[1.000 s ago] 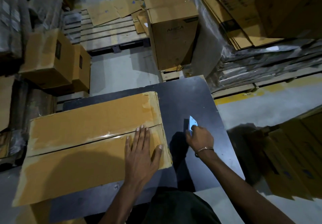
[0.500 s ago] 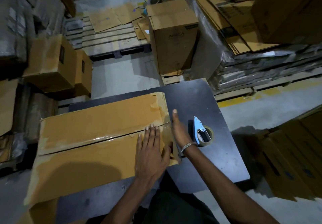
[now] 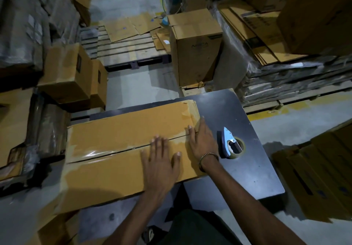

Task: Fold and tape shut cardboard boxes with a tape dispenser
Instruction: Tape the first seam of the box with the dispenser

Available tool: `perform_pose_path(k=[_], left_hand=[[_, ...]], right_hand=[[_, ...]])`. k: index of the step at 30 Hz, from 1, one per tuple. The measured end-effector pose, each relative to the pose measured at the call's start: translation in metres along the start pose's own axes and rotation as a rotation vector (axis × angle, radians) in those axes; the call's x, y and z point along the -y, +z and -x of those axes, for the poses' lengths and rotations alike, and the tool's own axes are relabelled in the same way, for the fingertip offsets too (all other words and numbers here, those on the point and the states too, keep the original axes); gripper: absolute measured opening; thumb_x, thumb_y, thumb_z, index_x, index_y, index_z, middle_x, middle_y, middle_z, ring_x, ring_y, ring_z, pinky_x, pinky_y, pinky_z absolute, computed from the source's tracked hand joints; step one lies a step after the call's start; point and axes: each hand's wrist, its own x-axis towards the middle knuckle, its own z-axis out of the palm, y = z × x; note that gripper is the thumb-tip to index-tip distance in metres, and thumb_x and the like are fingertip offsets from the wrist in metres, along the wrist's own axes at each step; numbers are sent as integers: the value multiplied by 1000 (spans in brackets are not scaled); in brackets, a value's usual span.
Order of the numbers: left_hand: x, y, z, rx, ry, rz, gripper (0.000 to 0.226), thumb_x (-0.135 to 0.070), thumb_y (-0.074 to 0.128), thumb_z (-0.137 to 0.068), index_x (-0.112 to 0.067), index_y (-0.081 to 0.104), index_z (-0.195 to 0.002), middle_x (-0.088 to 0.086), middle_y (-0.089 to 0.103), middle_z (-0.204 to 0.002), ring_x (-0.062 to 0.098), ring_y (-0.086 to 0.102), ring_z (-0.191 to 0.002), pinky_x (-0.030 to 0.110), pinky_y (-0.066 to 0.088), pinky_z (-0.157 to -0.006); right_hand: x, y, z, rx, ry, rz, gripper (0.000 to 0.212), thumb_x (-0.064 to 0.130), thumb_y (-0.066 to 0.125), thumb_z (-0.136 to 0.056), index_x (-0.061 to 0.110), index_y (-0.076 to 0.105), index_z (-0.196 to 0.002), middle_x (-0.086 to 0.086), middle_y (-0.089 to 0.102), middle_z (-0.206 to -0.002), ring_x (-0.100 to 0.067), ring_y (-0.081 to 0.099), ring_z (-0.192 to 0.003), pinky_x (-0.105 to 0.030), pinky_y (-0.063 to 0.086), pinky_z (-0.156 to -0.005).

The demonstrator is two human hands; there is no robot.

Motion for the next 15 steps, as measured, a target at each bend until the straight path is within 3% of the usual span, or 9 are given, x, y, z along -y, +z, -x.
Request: perform_pose_path(k=[3,5,8,12,15], left_hand=[[-21,7,-17,35,312,-12,69,-45,16,-108,-14,11,-169,6,6,-176,24,5,-164,53,12,-130],[-15,10,-21,82,322,2,68,-41,17,-107,-14,14,-169,4,7,-176,22,9,-163,51,15,-130],[22,10,-14,88,197,-15,68,-47,12,-108,-18,7,-169,0,1,-176,18,1,-163,50,9,-131],[102,0,-2,72,-110,25,80,-70,-3,-104,-21,-11,-167,-2,-18,-173,19,-15,-162,49,-9,-130],[172,-9,7,-8,-299,15,89,-74,-5,-101,-16,-7,-168,5,-9,-176,23,-9,-163,53,-3,-130]], right_hand=[[3,5,6,-59,-209,271,60,39,27,-111,15,15,-165,-9,11,-173,-24,9,-160,-52,28,-123],[-2,6,2,30,-267,335,58,31,28,-111,15,14,-165,-8,3,-174,-23,-1,-160,-52,23,-125],[-5,6,0,76,-266,374,59,35,19,-113,15,6,-166,-3,-5,-173,-19,-11,-159,-52,17,-128],[-1,9,4,76,-252,405,71,59,3,-107,18,-5,-165,0,-15,-172,-15,-18,-158,-49,4,-130],[1,9,5,70,-238,447,76,65,-1,-105,18,-8,-165,0,-17,-172,-16,-18,-158,-52,6,-129]])
